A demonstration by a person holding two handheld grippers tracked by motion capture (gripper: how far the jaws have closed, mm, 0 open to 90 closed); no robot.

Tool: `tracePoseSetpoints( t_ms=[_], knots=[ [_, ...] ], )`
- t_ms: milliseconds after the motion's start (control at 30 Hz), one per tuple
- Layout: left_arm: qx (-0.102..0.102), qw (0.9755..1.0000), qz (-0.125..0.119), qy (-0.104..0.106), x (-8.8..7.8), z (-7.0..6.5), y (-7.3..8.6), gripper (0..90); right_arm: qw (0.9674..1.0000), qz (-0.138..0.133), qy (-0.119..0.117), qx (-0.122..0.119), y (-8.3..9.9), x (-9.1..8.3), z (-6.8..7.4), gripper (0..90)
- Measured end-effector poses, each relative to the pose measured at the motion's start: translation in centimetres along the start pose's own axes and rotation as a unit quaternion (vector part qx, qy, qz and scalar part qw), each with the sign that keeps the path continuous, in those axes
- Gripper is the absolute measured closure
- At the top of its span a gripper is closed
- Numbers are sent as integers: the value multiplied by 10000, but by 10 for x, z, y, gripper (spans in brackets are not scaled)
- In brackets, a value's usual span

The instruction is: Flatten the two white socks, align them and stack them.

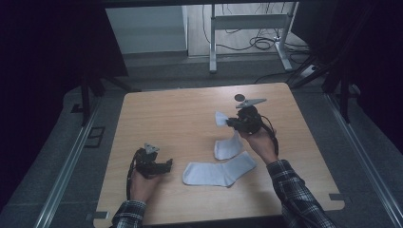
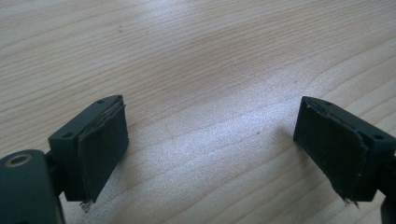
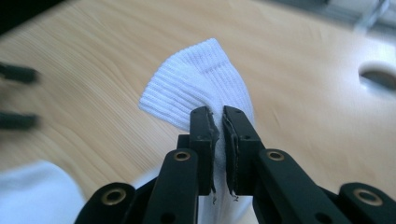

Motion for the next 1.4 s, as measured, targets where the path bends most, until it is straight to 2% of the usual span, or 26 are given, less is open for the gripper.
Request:
tracePoseSetpoints(
  t_ms=[100,133,200,233,300,333,433,467,500,533,667,700,767,833,900,967,1033,1067,1133,1200,1267,1333,1367,1400],
  knots=[
    [-8,10000,-3,1,0,0,0,101,9996,198,106,175,25,13,-18,812],
    [-9,10000,-4,3,0,0,0,101,9996,198,106,175,25,13,-18,812],
    [-8,10000,-3,2,0,0,0,101,9989,324,183,272,42,19,-31,808],
    [-10,10000,-4,0,0,0,0,101,9981,428,266,348,57,22,-40,783],
    [-16,10000,-4,-5,0,0,0,101,9971,545,312,440,69,24,-48,731],
    [-16,10000,-4,-5,0,0,0,101,9971,545,312,440,69,24,-48,731],
    [-17,10000,-14,-4,0,0,0,101,9944,677,604,545,86,21,-68,693],
    [-17,10000,-16,-5,0,0,0,101,9937,652,636,649,90,16,-77,677],
    [-16,10000,-16,-6,0,0,0,101,9937,652,636,649,90,16,-77,677],
    [-18,10000,-17,-5,0,0,0,101,9935,585,686,689,91,8,-84,657],
    [-25,10000,-16,-8,1,0,-1,101,9940,467,733,664,86,-2,-88,607],
    [-27,10000,-12,-8,1,0,-1,101,9948,354,721,618,79,-7,-87,602],
    [-28,10000,-10,-7,1,-1,-1,101,9952,313,713,596,77,-8,-86,599],
    [-27,10000,-9,-8,1,0,-1,101,9963,234,686,472,67,-8,-80,572],
    [-27,10000,-10,-8,1,-1,-1,101,9969,290,665,318,65,-2,-75,524],
    [-27,10000,-10,-7,1,-1,-1,101,9962,477,713,114,67,8,-71,494],
    [-29,10000,-10,-7,1,-1,-1,101,9947,610,819,-91,70,20,-69,489],
    [-29,10000,-10,-7,1,-1,-1,101,9947,610,819,-91,70,20,-69,489],
    [-28,10000,-18,-9,1,0,-1,101,9942,624,832,-271,72,32,-66,518],
    [-29,10000,-19,-7,1,-1,-1,101,9940,587,868,-300,71,35,-65,526],
    [-28,10000,-18,-10,1,0,-1,101,9953,517,738,-351,65,42,-60,574],
    [-29,10000,-18,-10,1,0,-1,101,9953,552,724,-343,65,46,-59,585],
    [-30,10000,-18,-11,1,-1,-1,102,9930,733,815,-442,68,54,-60,595],
    [-31,10000,-18,-11,1,-1,-1,101,9917,802,876,-495,69,57,-61,607]
  ],
)
Point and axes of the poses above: each handheld gripper's, and its own axes: x roughly forward along the jaws, y roughly out of its underside, z roughly to its left, the point moved 10 cm from there along x, roughly forward along the jaws, and after that the axes turned 8 degrees about z, right-handed, at the moved point
